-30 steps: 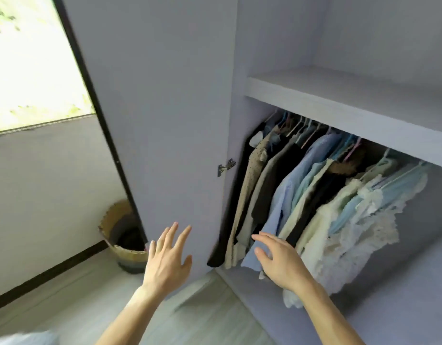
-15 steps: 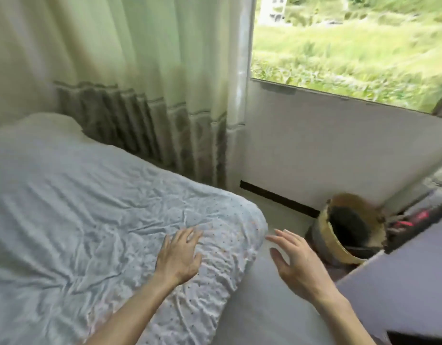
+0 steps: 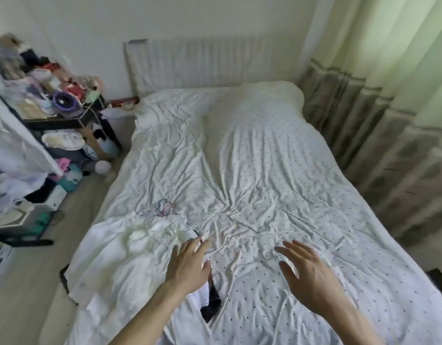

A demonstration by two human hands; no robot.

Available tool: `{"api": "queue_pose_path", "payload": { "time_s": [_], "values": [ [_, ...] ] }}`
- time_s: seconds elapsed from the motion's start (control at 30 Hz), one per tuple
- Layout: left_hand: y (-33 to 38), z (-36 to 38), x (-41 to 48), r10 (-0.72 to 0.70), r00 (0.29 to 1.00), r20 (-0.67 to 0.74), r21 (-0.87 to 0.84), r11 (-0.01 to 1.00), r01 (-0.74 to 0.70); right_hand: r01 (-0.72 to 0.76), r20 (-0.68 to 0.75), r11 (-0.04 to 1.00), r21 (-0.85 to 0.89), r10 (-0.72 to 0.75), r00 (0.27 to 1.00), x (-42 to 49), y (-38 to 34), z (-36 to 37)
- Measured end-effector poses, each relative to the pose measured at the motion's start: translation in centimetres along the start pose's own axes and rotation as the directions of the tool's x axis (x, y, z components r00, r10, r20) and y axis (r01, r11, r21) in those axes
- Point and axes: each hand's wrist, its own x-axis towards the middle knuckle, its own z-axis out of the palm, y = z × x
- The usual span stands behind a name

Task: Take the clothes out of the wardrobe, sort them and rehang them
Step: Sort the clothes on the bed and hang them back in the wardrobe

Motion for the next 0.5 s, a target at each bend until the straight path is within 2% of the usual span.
{"api": "queue_pose_path", "payload": {
  "time_s": [0.2,0.5],
  "values": [
    [-5.8,1.8,-5.5,-0.253,0.968,-0.009,-0.010,0.968,0.253,0.181,0.171,0.983,0.025,-0.183,0.968,3.3,-4.1,5.7],
    [-12.7,2.3,-7.9,-0.421,0.907,-0.005,-0.029,0.907,0.421,0.325,0.339,0.944,0.050,-0.322,0.884,5.7,-10.0,11.5]
  ]
}}
